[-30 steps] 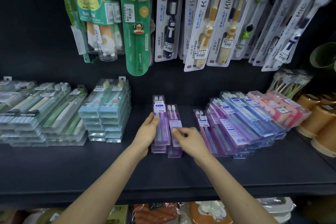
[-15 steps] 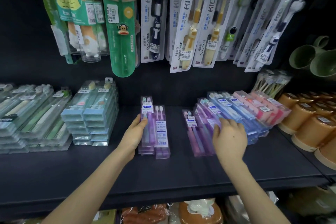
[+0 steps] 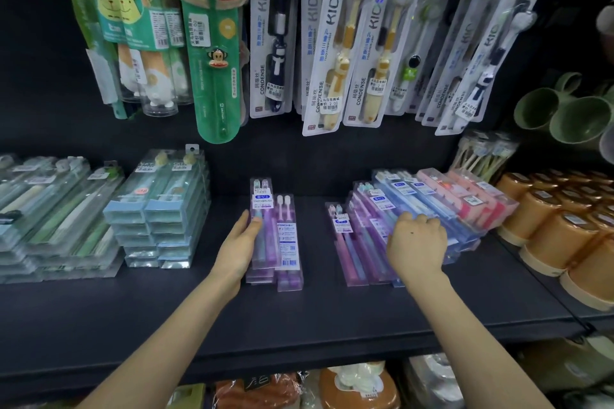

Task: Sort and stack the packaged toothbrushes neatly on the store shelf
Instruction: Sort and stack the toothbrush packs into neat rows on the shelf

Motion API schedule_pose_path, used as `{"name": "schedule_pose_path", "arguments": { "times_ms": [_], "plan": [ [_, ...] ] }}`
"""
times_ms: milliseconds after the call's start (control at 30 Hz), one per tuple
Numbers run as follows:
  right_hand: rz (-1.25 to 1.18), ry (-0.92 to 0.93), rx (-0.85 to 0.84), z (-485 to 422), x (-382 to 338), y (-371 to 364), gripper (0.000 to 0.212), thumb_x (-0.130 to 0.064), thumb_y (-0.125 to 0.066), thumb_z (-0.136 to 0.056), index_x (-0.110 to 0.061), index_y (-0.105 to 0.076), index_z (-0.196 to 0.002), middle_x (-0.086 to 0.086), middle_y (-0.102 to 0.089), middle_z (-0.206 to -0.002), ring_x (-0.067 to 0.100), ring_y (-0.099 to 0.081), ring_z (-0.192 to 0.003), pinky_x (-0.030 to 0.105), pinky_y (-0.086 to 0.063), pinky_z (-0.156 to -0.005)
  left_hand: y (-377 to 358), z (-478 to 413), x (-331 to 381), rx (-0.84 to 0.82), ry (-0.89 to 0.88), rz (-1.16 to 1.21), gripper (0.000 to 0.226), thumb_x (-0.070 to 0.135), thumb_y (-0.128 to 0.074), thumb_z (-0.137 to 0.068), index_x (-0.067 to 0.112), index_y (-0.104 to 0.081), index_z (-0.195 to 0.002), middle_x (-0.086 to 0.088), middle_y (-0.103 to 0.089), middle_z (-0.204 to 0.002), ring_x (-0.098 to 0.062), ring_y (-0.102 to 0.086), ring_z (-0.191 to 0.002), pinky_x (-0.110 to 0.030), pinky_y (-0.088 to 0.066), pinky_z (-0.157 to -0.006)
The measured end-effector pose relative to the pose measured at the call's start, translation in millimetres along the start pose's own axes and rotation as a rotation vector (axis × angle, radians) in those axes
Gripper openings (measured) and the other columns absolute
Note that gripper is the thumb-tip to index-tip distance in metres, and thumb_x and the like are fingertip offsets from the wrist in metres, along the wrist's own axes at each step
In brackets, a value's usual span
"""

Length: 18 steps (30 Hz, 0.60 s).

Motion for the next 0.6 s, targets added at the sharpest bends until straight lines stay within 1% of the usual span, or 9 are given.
{"name": "schedule_pose_path", "arguments": {
  "times_ms": [67, 133, 233, 333, 400, 433, 467, 533, 600],
  "plan": [
    [-0.058, -0.008, -0.016, -3.5, 1.9, 0.6, 0.032, -0.026, -0.052, -0.090, -0.009, -0.048, -0.116, 0.012, -0.061, -0.111, 0.030, -0.054, -0.106, 0.032, -0.041, -0.083, 1.4, 1.3, 2.8, 0.019, -0.029, -0.001, 0.053, 0.035, -0.049, -0.098, 0.028, -0.032, -0.148, 0.008, -0.048, -0.143, -0.014, -0.051, -0.125, -0.039, -0.038, -0.110],
    [-0.168, -0.009, -0.056, -6.7, 5.0, -0.2, 0.038, -0.033, -0.054, -0.089, -0.010, -0.047, -0.119, 0.011, -0.064, -0.106, 0.031, -0.055, -0.106, 0.032, -0.041, -0.080, 1.2, 0.9, 5.3, 0.010, -0.048, -0.001, 0.050, 0.031, -0.048, -0.099, 0.027, -0.035, -0.147, 0.007, -0.048, -0.143, -0.014, -0.050, -0.127, -0.040, -0.037, -0.110],
    [-0.480, -0.036, -0.119, -3.7, 3.4, 5.5, 0.044, -0.038, -0.060, -0.086, -0.013, -0.053, -0.121, 0.010, -0.068, -0.101, 0.031, -0.061, -0.102, 0.031, -0.042, -0.075, 1.2, 0.3, 7.4, -0.010, -0.056, -0.015, 0.047, 0.027, -0.046, -0.100, 0.025, -0.037, -0.146, 0.005, -0.048, -0.144, -0.015, -0.049, -0.128, -0.040, -0.036, -0.111],
    [-0.746, -0.039, -0.072, 11.4, -18.7, 25.0, 0.043, -0.036, -0.063, -0.083, -0.022, -0.059, -0.123, 0.007, -0.069, -0.107, 0.030, -0.060, -0.106, 0.031, -0.042, -0.082, 1.1, -0.2, 8.5, -0.033, -0.056, -0.027, 0.046, 0.031, -0.044, -0.101, 0.026, -0.037, -0.146, 0.005, -0.048, -0.143, -0.015, -0.048, -0.129, -0.041, -0.036, -0.111],
    [-0.858, 0.034, -0.046, 23.9, -48.1, 39.5, 0.042, -0.037, -0.065, -0.080, -0.026, -0.061, -0.120, 0.003, -0.068, -0.111, 0.026, -0.060, -0.105, 0.029, -0.040, -0.080, 0.9, -0.2, 8.1, -0.040, -0.051, -0.047, 0.043, 0.038, -0.041, -0.101, 0.028, -0.042, -0.143, 0.008, -0.053, -0.138, -0.012, -0.052, -0.125, -0.037, -0.039, -0.108],
    [-0.904, 0.076, -0.043, 29.5, -65.0, 46.0, 0.041, -0.038, -0.066, -0.079, -0.028, -0.061, -0.119, 0.000, -0.067, -0.111, 0.024, -0.060, -0.103, 0.028, -0.038, -0.077, 1.2, -0.4, 8.3, -0.038, -0.051, -0.049, 0.039, 0.041, -0.039, -0.101, 0.030, -0.049, -0.137, 0.011, -0.060, -0.130, -0.007, -0.057, -0.118, -0.031, -0.046, -0.101],
    [-0.935, 0.112, -0.041, 34.0, -82.0, 51.3, 0.042, -0.039, -0.066, -0.078, -0.029, -0.061, -0.118, -0.001, -0.066, -0.111, 0.022, -0.060, -0.102, 0.026, -0.035, -0.075, 1.8, -0.4, 8.5, -0.032, -0.046, -0.033, 0.034, 0.042, -0.037, -0.101, 0.033, -0.057, -0.127, 0.014, -0.068, -0.116, -0.002, -0.063, -0.106, -0.022, -0.052, -0.088],
    [-0.945, 0.155, -0.033, 41.2, -113.0, 58.6, 0.045, -0.041, -0.065, -0.078, -0.029, -0.059, -0.120, -0.001, -0.061, -0.111, 0.021, -0.059, -0.101, 0.025, -0.034, -0.074, 0.4, 0.0, 9.2, -0.050, -0.018, 0.045, 0.037, 0.045, -0.033, -0.102, 0.038, -0.068, -0.102, 0.016, -0.073, -0.094, 0.000, -0.069, -0.086, -0.013, -0.052, -0.062],
    [-0.895, 0.177, -0.015, 46.1, -137.1, 61.9, 0.045, -0.043, -0.062, -0.079, -0.026, -0.057, -0.121, 0.002, -0.058, -0.109, 0.023, -0.060, -0.099, 0.028, -0.037, -0.072, -2.0, 1.8, 12.3, -0.098, -0.004, 0.083, 0.053, 0.049, -0.027, -0.102, 0.044, -0.075, -0.079, 0.016, -0.074, -0.084, 0.001, -0.069, -0.077, -0.012, -0.051, -0.055]
  ]
}}
Point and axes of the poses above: each hand's wrist, its own z-axis away from the middle knuckle, its own y-axis out of the back of the hand, x = y × z, the point moved 6 cm from there along -z, towards the middle knuckle
